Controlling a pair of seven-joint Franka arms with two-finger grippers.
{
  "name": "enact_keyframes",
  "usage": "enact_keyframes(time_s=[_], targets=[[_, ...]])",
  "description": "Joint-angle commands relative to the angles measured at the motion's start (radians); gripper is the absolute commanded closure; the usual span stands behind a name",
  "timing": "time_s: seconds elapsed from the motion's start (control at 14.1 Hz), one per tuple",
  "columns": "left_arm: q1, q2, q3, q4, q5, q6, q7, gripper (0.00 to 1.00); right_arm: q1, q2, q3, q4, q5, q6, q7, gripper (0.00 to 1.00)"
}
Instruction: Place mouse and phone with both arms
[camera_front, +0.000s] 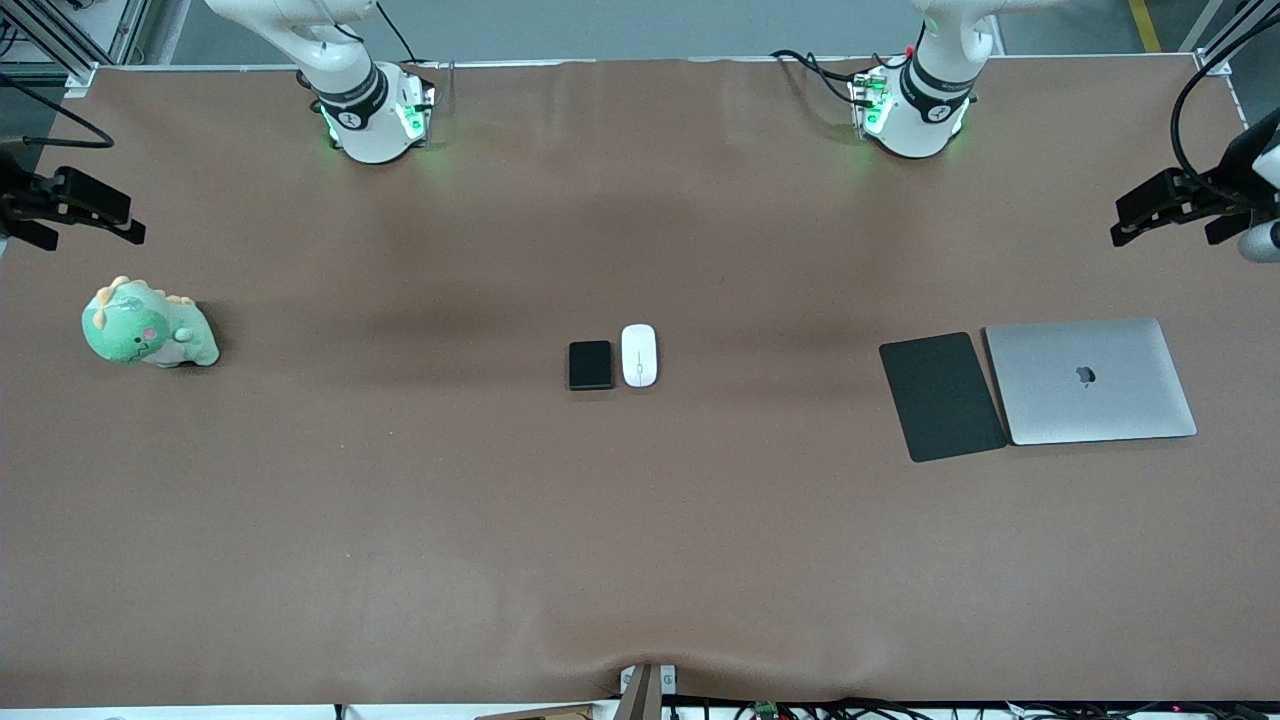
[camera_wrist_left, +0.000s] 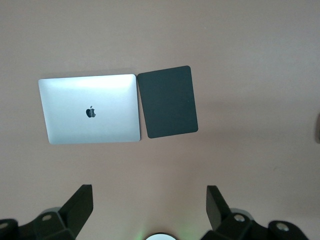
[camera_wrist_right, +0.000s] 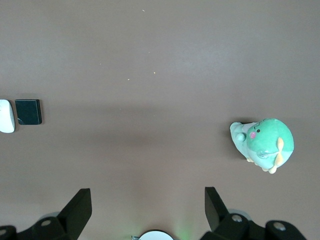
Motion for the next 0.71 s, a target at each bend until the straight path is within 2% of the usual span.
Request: enact_keyframes(time_s=[0.0,0.21,0.64], targets=[[-0.034,0.067,-0.028,0.011,0.001,-0.012,-0.028,0.00,0.012,-0.010,0.003,0.000,0.011,0.001,0.004,0.00],[-0.097,0.139,-0.075,0.006,0.001,0.055,-0.106,0.00,0.011,-0.010,0.001,0.000,0.011,0.002,0.004,0.00],[-0.320,0.307,-0.077,-0.003,0.001,0.242,-0.380,0.00,0.011,-0.010,0.001,0.000,0.012,0.002,0.004,0.00]])
